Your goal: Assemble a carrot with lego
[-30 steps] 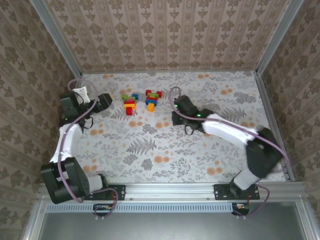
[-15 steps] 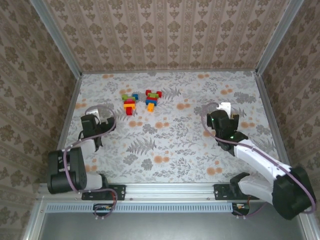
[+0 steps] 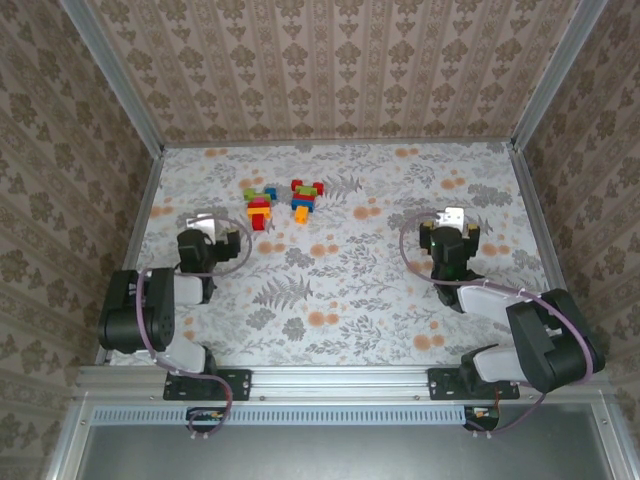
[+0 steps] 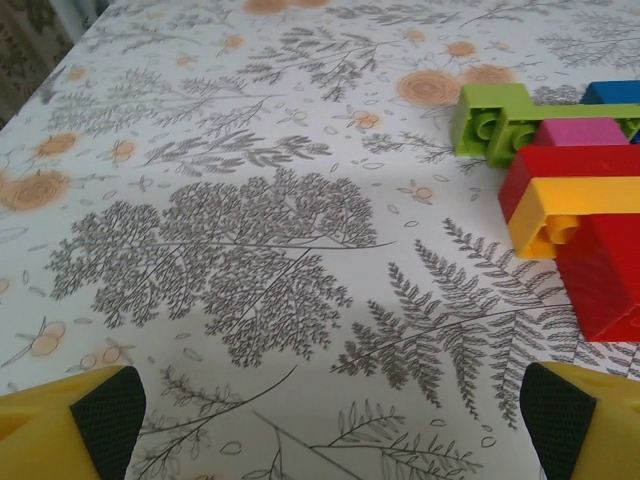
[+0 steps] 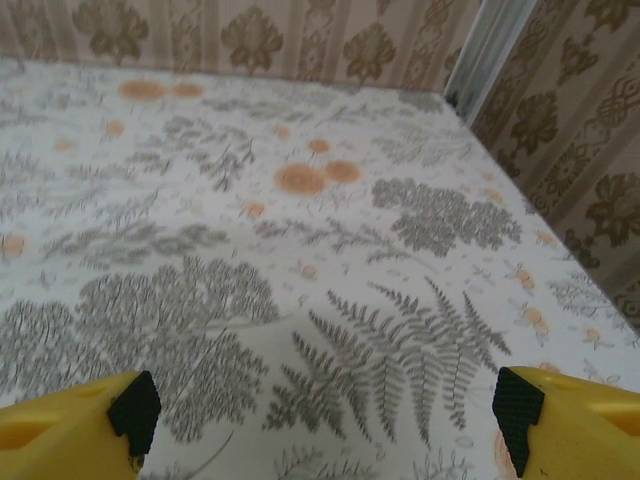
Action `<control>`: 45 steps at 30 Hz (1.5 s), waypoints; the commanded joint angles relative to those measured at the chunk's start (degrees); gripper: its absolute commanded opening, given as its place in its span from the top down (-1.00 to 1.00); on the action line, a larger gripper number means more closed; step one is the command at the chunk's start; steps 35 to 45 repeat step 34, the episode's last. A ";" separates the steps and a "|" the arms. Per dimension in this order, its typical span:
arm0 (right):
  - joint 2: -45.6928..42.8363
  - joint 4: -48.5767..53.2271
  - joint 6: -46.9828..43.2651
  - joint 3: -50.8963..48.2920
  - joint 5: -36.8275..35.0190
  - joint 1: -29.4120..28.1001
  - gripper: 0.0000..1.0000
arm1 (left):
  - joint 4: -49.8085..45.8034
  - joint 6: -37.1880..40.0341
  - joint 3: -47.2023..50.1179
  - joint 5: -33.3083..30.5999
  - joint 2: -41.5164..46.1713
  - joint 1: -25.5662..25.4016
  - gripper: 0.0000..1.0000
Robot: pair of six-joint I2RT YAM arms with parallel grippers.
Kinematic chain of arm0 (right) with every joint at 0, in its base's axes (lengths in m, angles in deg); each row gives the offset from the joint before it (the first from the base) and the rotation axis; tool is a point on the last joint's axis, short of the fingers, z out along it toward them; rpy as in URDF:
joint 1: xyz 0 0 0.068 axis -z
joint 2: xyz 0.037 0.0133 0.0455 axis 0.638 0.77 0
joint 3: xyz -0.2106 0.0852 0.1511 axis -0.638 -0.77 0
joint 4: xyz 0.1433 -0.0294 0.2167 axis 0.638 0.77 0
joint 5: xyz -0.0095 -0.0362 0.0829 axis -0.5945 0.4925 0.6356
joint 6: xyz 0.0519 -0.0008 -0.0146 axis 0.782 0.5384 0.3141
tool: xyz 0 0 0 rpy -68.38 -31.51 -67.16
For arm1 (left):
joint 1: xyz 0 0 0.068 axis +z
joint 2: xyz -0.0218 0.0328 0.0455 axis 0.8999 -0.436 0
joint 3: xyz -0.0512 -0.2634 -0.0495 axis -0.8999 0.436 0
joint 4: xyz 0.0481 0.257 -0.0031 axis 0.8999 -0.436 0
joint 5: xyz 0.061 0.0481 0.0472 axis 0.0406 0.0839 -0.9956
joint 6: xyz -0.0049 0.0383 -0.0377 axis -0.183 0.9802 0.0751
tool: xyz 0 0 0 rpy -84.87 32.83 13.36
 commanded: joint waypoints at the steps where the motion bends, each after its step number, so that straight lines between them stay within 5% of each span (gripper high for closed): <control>1: -0.36 -11.63 -2.73 -3.46 4.73 1.28 -0.78 | 6.08 2.85 0.24 -1.74 0.50 -0.10 -1.00; 7: 8.97 -24.77 -3.22 -5.45 14.90 6.67 -0.79 | 6.21 3.20 0.55 -2.58 0.55 -0.72 -1.00; 14: 11.04 -12.49 1.01 0.89 23.53 12.03 -1.00 | 2.27 2.89 -1.75 -3.62 0.27 -0.72 -1.00; 45: 11.02 -12.78 1.23 0.76 24.41 12.48 -1.00 | 2.33 3.42 -1.79 -2.92 0.26 -0.96 -1.00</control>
